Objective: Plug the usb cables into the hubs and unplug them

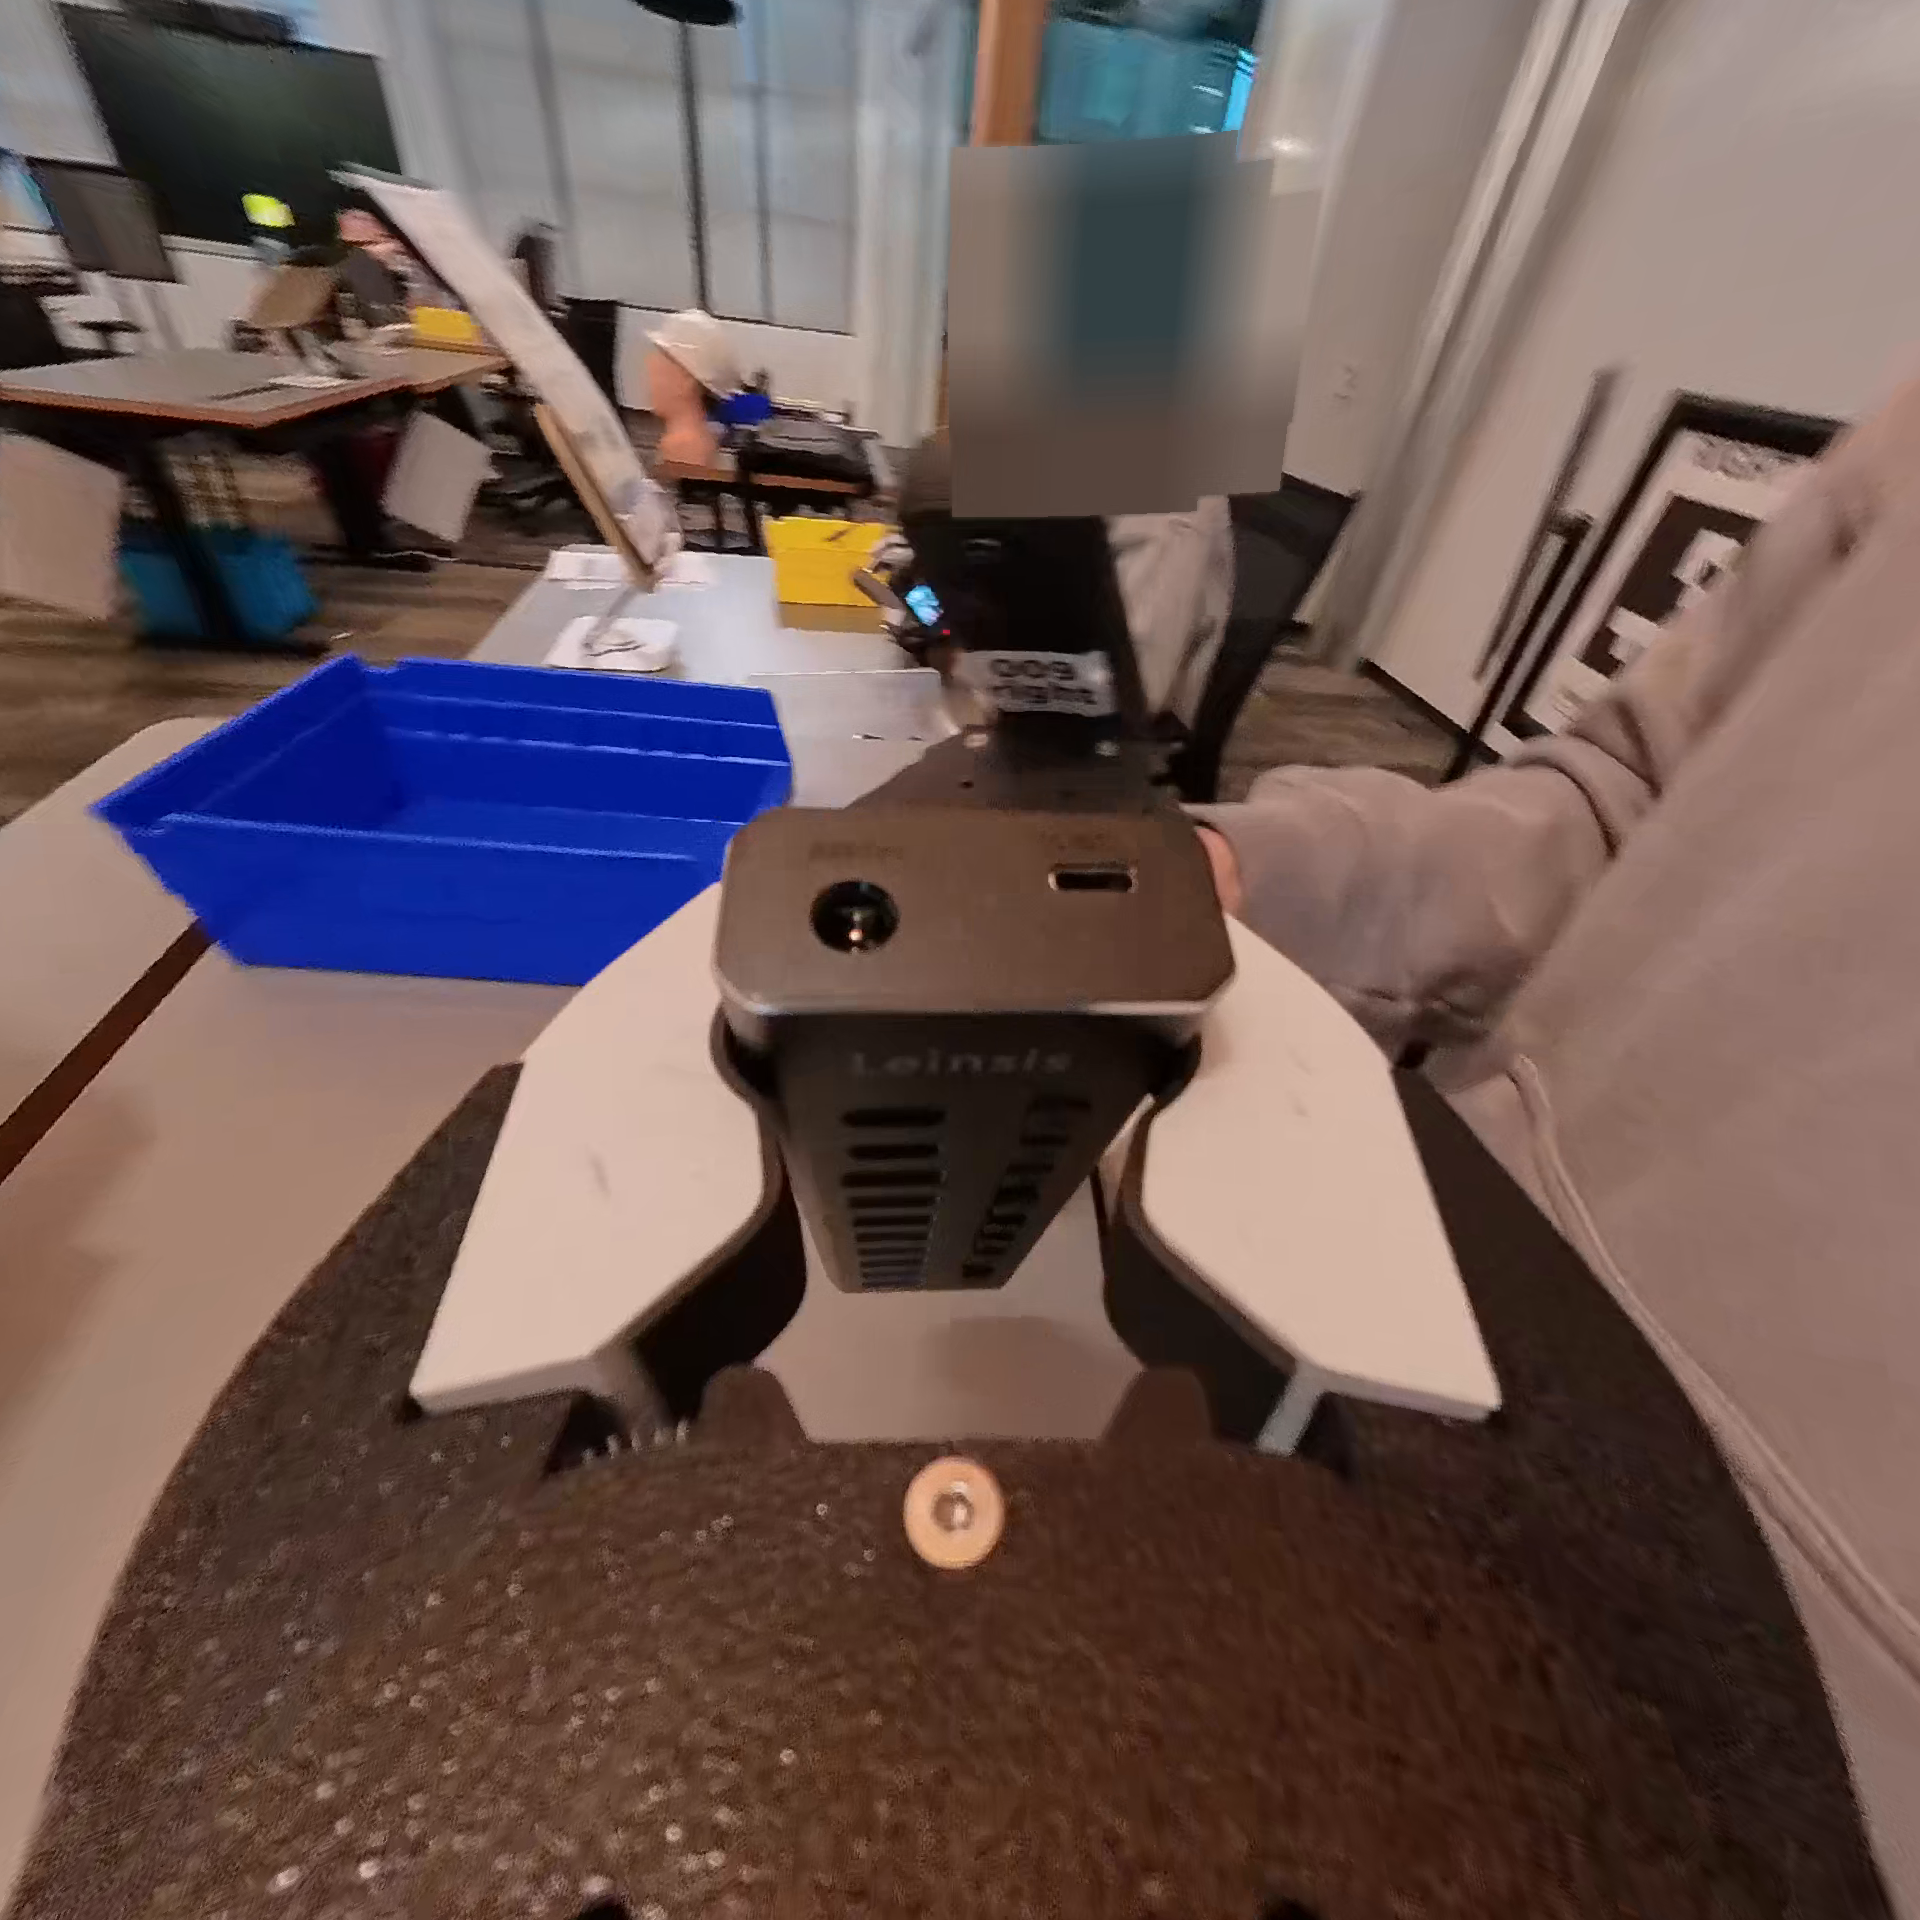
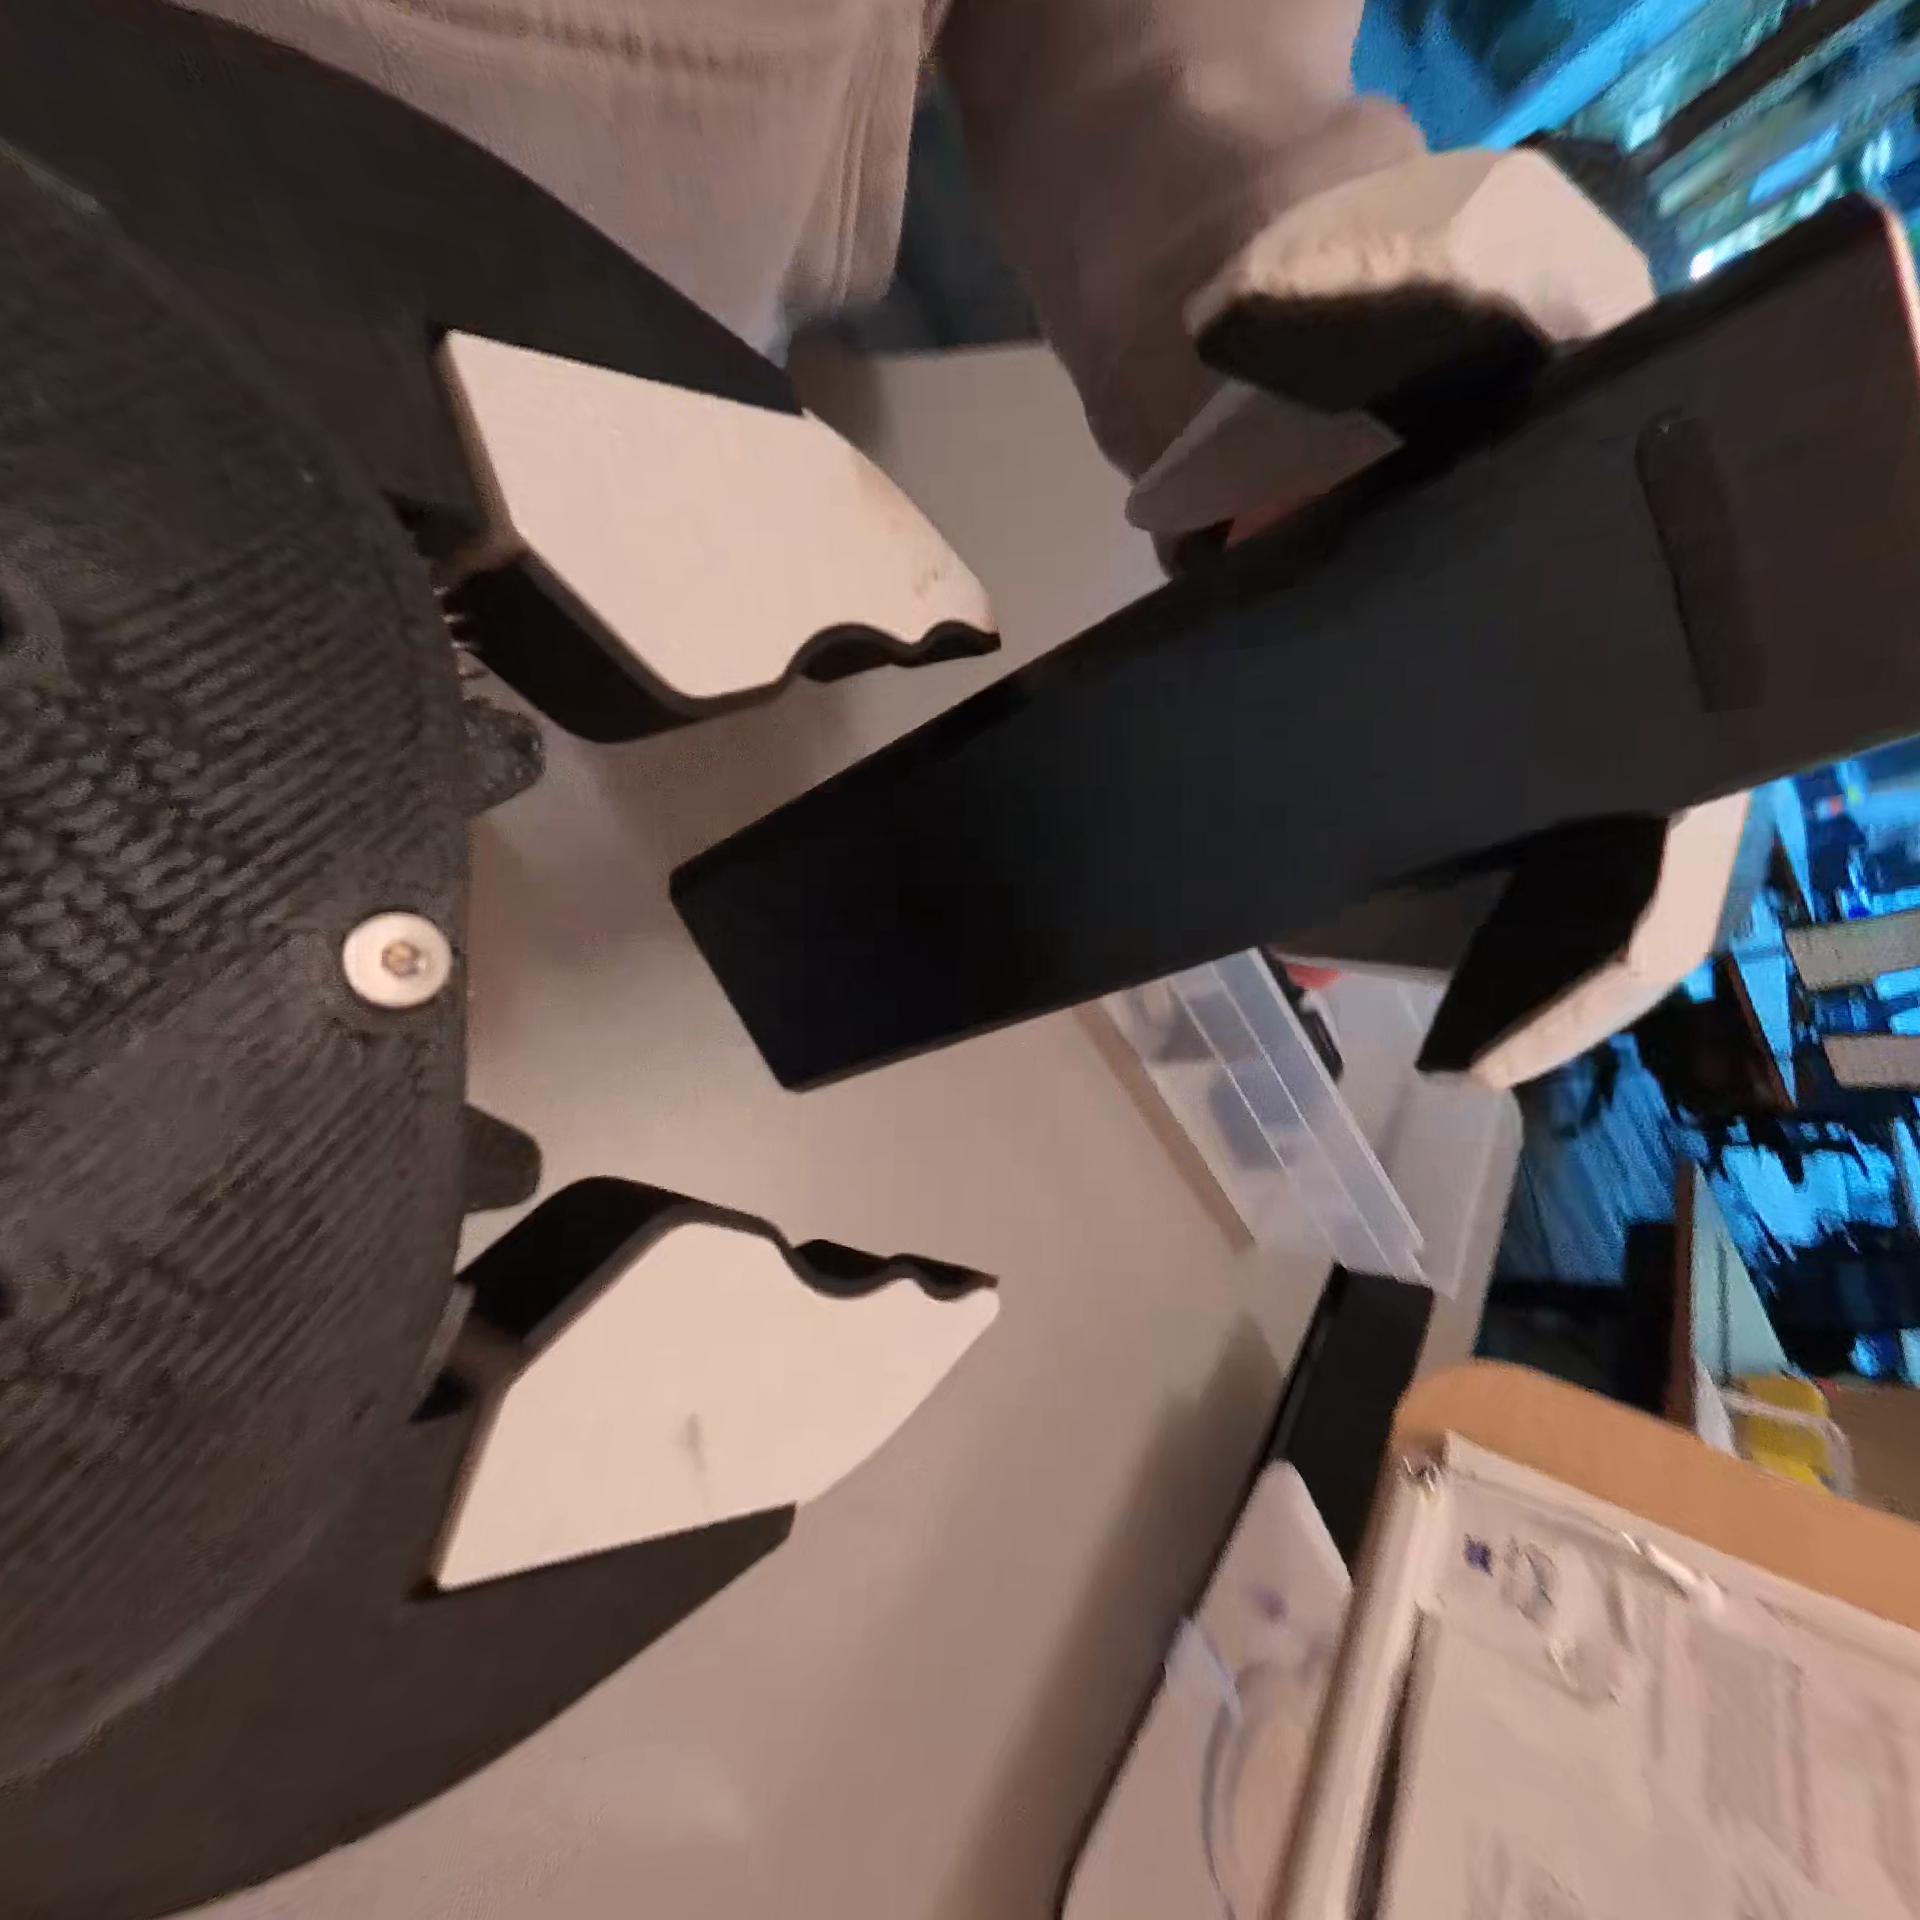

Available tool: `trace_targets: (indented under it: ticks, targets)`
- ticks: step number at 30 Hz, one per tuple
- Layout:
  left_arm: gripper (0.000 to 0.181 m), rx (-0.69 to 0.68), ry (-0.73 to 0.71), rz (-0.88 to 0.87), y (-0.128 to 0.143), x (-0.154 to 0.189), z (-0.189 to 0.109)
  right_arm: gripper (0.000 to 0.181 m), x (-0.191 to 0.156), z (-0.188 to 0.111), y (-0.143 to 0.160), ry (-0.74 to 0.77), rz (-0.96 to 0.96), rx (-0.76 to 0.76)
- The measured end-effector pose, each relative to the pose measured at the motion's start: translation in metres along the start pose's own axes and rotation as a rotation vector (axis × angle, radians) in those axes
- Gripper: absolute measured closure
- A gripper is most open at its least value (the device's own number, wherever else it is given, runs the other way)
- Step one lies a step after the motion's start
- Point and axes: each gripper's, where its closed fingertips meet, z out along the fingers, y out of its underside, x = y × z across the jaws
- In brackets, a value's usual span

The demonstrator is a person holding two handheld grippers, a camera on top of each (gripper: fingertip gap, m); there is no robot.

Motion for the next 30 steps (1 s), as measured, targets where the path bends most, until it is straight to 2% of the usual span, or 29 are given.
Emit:
trace_targets:
  ticks: [2,4,5,7,8,12,14,16,18,20,23,25,28,30]
  targets:
    - [0.110,-0.025,0.031,0.041,0.003,0.007,0.006,0.072,-0.016,0.006,0.008,-0.092,-0.001,-0.046]
    - [0.110,-0.059,0.036,0.065,0.008,0.010,0.012,0.086,-0.031,0.012,0.018,-0.145,-0.064,-0.102]
    - [0.110,-0.077,0.046,0.062,0.011,0.012,0.015,0.087,-0.029,0.015,0.021,-0.098,-0.110,-0.123]
    - [0.110,-0.082,0.061,0.057,0.012,0.017,0.021,0.114,-0.026,0.017,0.025,-0.033,-0.211,-0.141]
    - [0.110,-0.078,0.048,0.056,0.010,0.018,0.023,0.116,-0.028,0.017,0.025,-0.034,-0.204,-0.135]
    - [0.110,-0.053,0.003,0.034,-0.001,0.020,0.026,0.117,-0.041,0.013,0.018,-0.125,-0.139,-0.025]
    - [0.098,-0.004,-0.075,0.040,-0.012,0.015,0.018,0.117,-0.041,0.005,0.010,-0.137,-0.103,0.045]
    - [0.098,0.035,-0.161,0.042,-0.015,0.010,0.005,0.117,-0.034,-0.008,0.000,-0.127,-0.062,0.124]
    - [0.100,0.014,-0.222,0.041,0.001,0.009,-0.007,0.117,-0.025,-0.022,-0.011,-0.102,-0.027,0.197]
    - [0.103,-0.061,-0.270,0.019,0.033,0.009,-0.011,0.118,-0.019,-0.035,-0.020,-0.090,0.006,0.242]
    - [0.106,-0.137,-0.264,-0.078,0.078,0.016,0.004,0.117,-0.020,-0.044,-0.034,-0.110,0.051,0.324]
    - [0.108,-0.111,-0.267,-0.097,0.083,0.017,0.017,0.118,-0.023,-0.040,-0.037,-0.109,0.047,0.322]
    - [0.108,-0.076,-0.336,-0.062,0.074,0.007,0.026,0.118,-0.028,-0.029,-0.036,-0.136,0.049,0.304]
    - [0.114,-0.104,-0.354,-0.012,0.074,0.004,0.029,0.118,-0.030,-0.023,-0.033,-0.144,0.056,0.271]
